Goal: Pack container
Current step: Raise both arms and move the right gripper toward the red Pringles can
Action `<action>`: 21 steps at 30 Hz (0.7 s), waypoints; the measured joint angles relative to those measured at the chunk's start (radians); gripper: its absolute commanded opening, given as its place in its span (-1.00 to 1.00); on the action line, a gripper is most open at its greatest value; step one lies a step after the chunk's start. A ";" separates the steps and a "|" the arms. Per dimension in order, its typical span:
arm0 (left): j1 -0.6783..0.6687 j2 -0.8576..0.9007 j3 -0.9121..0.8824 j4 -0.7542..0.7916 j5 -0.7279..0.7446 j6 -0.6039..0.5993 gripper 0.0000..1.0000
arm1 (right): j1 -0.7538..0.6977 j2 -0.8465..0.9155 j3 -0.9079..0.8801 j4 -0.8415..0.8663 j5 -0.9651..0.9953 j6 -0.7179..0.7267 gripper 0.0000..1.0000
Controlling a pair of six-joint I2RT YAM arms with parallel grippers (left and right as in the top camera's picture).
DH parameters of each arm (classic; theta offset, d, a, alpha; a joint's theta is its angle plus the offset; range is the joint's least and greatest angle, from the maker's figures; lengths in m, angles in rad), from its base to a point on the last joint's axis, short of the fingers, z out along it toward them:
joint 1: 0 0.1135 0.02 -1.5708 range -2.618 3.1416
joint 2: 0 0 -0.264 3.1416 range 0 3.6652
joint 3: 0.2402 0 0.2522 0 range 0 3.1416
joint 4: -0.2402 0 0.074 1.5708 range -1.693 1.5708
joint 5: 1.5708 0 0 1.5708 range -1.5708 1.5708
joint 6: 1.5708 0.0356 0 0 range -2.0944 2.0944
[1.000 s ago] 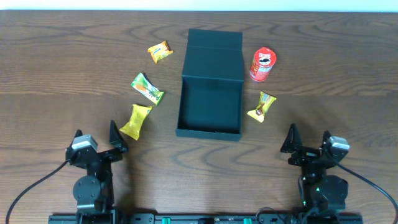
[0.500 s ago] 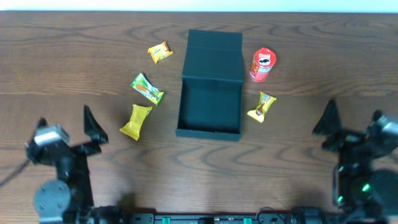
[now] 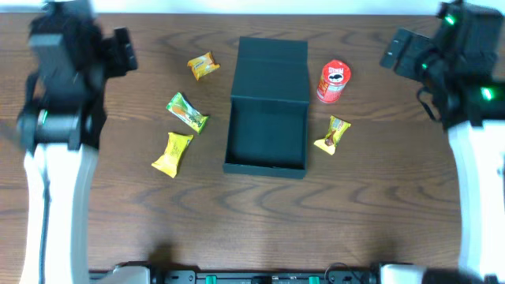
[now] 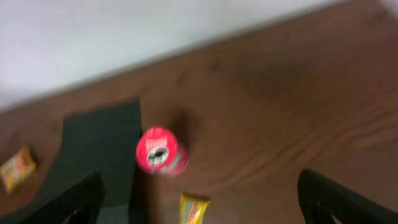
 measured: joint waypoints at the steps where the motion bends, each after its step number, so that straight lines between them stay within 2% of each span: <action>1: -0.014 0.045 0.021 -0.020 0.000 0.000 0.91 | 0.000 0.035 0.003 -0.009 -0.037 0.005 0.98; 10: -0.137 0.313 0.042 -0.059 0.199 0.000 0.91 | 0.001 0.212 0.003 -0.078 -0.417 0.023 0.98; 13: -0.143 0.373 0.042 -0.066 0.229 0.000 0.91 | 0.013 0.244 0.007 -0.108 -0.363 0.077 0.98; 15: -0.144 0.411 0.042 -0.072 0.240 0.000 0.91 | 0.055 0.277 0.007 -0.110 -0.225 0.153 0.99; 21: -0.144 0.429 0.043 -0.084 0.248 0.000 0.91 | 0.190 0.361 0.010 0.038 -0.057 0.259 0.99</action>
